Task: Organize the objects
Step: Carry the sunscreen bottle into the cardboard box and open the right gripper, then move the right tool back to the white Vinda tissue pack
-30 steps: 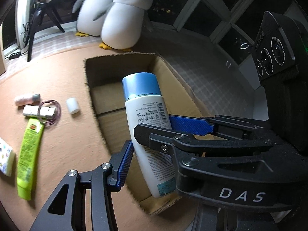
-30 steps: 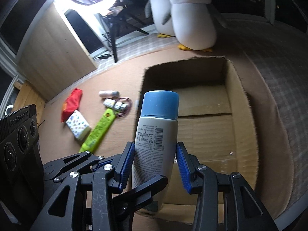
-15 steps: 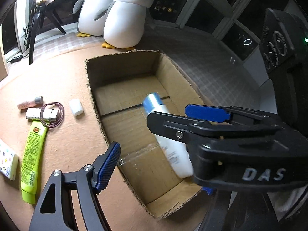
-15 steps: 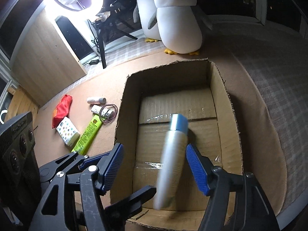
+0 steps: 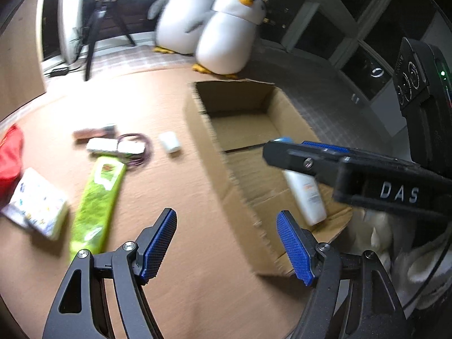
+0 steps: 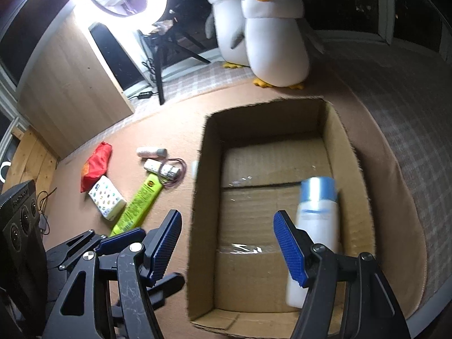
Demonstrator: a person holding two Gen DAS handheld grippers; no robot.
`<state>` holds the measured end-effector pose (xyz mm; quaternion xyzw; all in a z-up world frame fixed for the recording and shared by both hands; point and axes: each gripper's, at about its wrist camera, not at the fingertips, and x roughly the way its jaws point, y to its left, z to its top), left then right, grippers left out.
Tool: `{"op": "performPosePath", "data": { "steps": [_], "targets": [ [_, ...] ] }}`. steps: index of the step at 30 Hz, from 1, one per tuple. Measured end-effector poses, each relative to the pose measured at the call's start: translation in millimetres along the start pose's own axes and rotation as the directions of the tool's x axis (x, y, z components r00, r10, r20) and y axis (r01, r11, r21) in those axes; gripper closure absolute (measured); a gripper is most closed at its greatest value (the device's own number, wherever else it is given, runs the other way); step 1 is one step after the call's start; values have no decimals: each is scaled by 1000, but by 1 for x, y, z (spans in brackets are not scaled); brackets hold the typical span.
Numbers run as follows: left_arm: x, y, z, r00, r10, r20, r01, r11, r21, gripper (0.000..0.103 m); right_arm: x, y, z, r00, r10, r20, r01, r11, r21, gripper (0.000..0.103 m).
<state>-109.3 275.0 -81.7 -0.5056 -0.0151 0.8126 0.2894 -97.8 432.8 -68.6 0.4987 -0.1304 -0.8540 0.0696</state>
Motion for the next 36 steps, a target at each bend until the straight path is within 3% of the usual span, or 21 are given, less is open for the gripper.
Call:
{"op": "performPosePath", "data": {
  "steps": [5, 13, 21, 28, 32, 36],
  "targets": [
    [-30, 36, -17, 999, 43, 21, -42, 998, -37, 26, 8, 32, 1, 999, 38, -5, -38, 997, -62, 33],
    [-89, 110, -62, 989, 136, 51, -127, 982, -143, 26, 37, 91, 5, 991, 105, -84, -115, 986, -121, 33],
    [-141, 188, -115, 967, 250, 52, -226, 932, -283, 26, 70, 136, 17, 973, 176, -151, -191, 977, -91, 33],
    [-176, 227, -148, 952, 300, 55, -261, 895, -362, 26, 100, 176, 33, 965, 193, -176, -214, 970, -113, 34],
    [-187, 240, -160, 947, 316, 53, -273, 882, -385, 26, 123, 187, 43, 948, 234, -214, -251, 966, -57, 51],
    [-195, 251, -168, 945, 324, 50, -277, 870, -408, 26, 143, 196, 50, 944, 232, -237, -247, 968, -36, 55]
  ]
}}
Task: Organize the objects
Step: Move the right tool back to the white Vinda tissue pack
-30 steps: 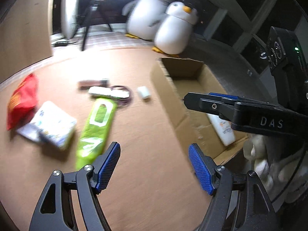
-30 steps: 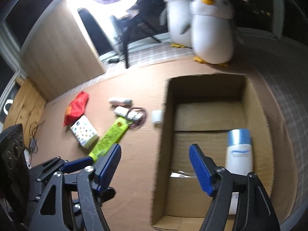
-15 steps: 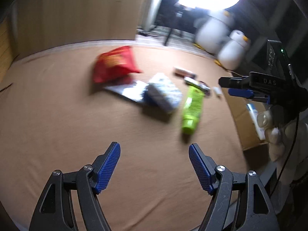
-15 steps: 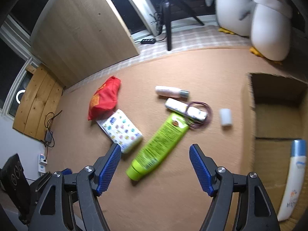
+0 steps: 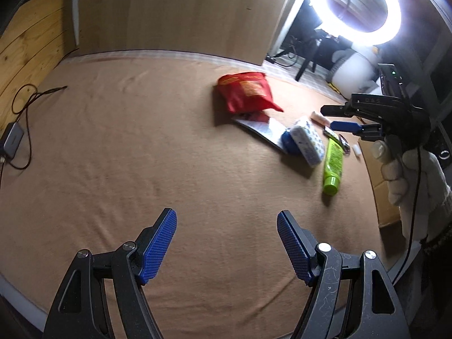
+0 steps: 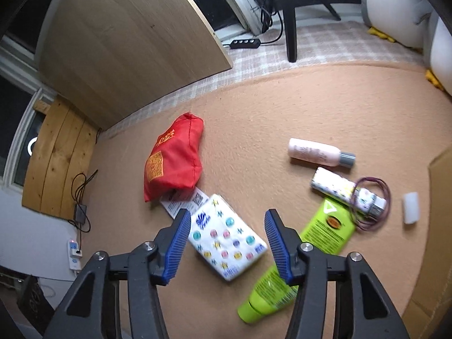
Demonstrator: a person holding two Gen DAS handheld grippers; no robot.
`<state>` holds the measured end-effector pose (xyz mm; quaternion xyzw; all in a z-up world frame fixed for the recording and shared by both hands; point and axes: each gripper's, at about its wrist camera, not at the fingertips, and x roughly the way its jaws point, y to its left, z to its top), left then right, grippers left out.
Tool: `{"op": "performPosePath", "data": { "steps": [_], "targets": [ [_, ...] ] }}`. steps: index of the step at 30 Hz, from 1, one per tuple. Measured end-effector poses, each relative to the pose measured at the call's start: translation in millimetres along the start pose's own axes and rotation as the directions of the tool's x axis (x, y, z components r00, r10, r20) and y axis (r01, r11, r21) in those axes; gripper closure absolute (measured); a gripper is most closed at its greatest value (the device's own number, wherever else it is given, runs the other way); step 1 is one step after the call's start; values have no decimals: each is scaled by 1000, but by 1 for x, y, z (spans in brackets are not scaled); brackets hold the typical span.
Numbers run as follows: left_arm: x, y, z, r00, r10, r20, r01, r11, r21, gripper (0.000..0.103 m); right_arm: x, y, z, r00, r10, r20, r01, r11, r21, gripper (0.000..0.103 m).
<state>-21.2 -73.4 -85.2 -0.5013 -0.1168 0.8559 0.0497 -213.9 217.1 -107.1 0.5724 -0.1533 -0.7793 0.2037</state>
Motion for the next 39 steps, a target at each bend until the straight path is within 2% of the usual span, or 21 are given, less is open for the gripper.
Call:
{"op": "performPosePath", "data": {
  "steps": [10, 17, 25, 35, 39],
  "targets": [
    [1, 9, -2, 1000, 8, -9, -8, 1000, -21, 26, 30, 1, 16, 999, -9, -43, 10, 999, 30, 58],
    [5, 7, -6, 1000, 5, -19, -5, 1000, -16, 26, 37, -2, 8, 996, 39, -80, -34, 998, 59, 58],
    [8, 6, -4, 1000, -6, -22, 6, 1000, -11, 26, 33, 13, -13, 991, 74, -108, -72, 997, 22, 58],
    [10, 9, -5, 1000, -12, -29, 12, 1000, -19, 26, 44, 37, -48, 979, 74, -190, -84, 995, -45, 58],
    [13, 11, -5, 999, -14, -33, 14, 1000, -19, 26, 47, 41, -66, 970, 108, -218, -117, 993, -28, 58]
  ]
}}
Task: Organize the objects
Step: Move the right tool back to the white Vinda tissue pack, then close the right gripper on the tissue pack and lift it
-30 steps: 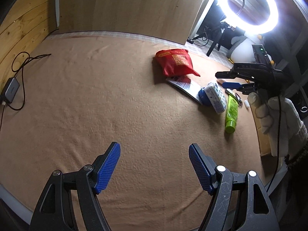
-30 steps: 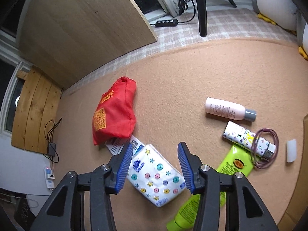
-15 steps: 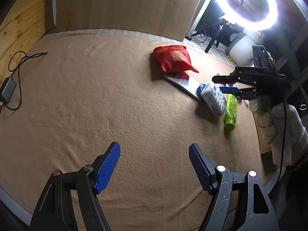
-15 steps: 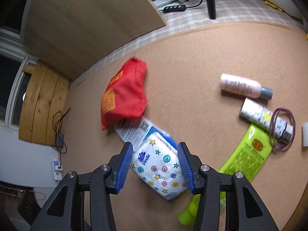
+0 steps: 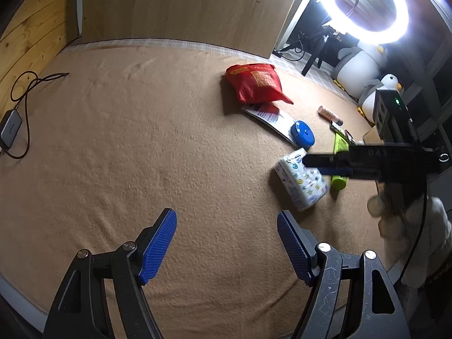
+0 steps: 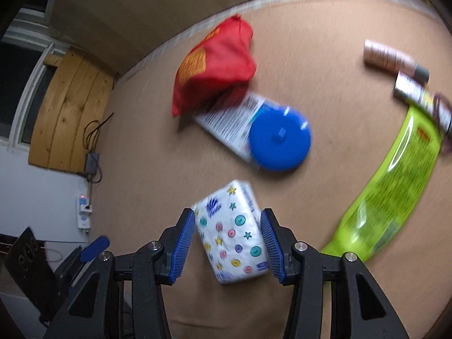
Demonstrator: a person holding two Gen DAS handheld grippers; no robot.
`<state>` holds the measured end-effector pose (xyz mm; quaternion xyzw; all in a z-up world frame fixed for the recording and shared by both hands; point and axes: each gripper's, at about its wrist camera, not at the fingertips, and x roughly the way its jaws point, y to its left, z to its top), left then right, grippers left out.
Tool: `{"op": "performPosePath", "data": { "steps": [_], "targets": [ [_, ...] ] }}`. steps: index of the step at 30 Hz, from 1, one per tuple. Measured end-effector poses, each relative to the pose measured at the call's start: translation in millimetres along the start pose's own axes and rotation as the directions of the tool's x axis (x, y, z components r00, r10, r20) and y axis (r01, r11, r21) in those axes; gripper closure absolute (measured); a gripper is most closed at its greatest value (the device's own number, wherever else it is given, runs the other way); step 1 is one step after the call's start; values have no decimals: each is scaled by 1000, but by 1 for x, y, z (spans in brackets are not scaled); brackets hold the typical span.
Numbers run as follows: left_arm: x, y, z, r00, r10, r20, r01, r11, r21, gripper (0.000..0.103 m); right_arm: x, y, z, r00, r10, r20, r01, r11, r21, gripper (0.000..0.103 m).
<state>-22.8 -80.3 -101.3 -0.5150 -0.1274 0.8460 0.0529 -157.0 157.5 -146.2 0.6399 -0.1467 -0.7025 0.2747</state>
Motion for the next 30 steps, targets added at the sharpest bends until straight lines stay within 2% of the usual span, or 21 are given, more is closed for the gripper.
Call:
{"op": "performPosePath", "data": {
  "steps": [7, 9, 12, 15, 20, 23, 30],
  "targets": [
    [13, -7, 2, 999, -23, -28, 23, 1000, 18, 26, 11, 15, -26, 996, 78, -48, -79, 997, -9, 58],
    [19, -13, 2, 998, -43, -41, 45, 998, 35, 26, 7, 19, -30, 998, 55, -26, -56, 998, -23, 58],
    [30, -26, 5, 996, -67, -61, 72, 994, 81, 26, -5, 20, -32, 999, -23, 40, 25, 999, -33, 58],
    [44, -40, 11, 992, -87, -92, 100, 985, 144, 26, -11, 17, -32, 998, -21, 59, 21, 1000, -7, 58],
    [69, -56, 22, 981, -130, -143, 156, 968, 195, 26, -7, 15, -29, 999, -28, 39, 28, 1000, 10, 49],
    [81, -61, 24, 975, -143, -173, 178, 961, 213, 26, -1, 10, -29, 1000, -2, 15, 2, 1000, 30, 47],
    [96, -65, 23, 962, -173, -209, 216, 956, 201, 26, 7, 15, -27, 1000, -16, 1, 16, 1000, 16, 47]
  ]
}}
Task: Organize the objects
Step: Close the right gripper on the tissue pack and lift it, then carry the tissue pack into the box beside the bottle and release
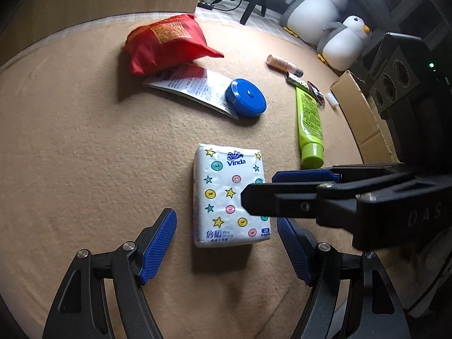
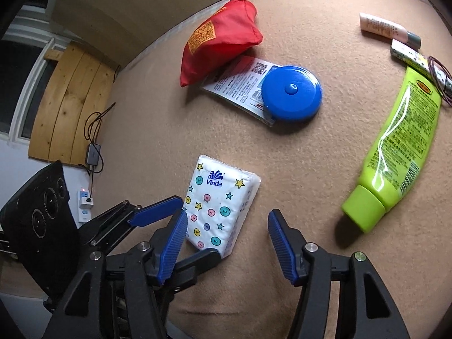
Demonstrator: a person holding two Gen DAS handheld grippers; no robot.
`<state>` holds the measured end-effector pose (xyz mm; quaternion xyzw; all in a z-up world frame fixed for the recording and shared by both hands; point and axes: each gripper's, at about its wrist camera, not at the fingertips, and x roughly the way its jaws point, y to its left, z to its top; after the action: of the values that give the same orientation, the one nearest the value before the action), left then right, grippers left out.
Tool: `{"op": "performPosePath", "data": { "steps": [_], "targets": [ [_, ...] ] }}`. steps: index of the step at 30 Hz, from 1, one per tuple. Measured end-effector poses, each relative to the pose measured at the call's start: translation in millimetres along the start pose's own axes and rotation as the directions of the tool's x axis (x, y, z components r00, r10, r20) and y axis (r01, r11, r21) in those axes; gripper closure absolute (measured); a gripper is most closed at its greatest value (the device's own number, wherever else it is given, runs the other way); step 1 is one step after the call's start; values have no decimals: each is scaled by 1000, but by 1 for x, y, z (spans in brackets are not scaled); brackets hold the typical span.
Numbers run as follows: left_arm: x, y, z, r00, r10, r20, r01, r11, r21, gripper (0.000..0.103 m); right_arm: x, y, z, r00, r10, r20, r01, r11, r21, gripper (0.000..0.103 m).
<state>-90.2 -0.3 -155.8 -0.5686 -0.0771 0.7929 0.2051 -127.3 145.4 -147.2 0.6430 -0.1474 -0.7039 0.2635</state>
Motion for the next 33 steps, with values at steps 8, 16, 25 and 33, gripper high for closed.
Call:
{"op": "performPosePath", "data": {
  "steps": [8, 16, 25, 33],
  "targets": [
    [4, -1, 0, 1000, -27, -5, 27, 1000, -5, 38, 5, 9, 0, 1000, -6, -19, 6, 999, -33, 48],
    [3, -6, -5, 1000, -24, 4, 24, 1000, -1, 44, 13, 8, -2, 999, -15, -34, 13, 999, -50, 61],
    [-14, -37, 1, 998, -16, 53, 15, 1000, 23, 47, -13, 7, -12, 999, -27, 26, 29, 998, -64, 63],
    [-22, -99, 23, 995, -34, 93, 22, 992, 125, 47, -74, -15, -23, 989, -45, 138, 50, 998, -39, 63]
  ]
}}
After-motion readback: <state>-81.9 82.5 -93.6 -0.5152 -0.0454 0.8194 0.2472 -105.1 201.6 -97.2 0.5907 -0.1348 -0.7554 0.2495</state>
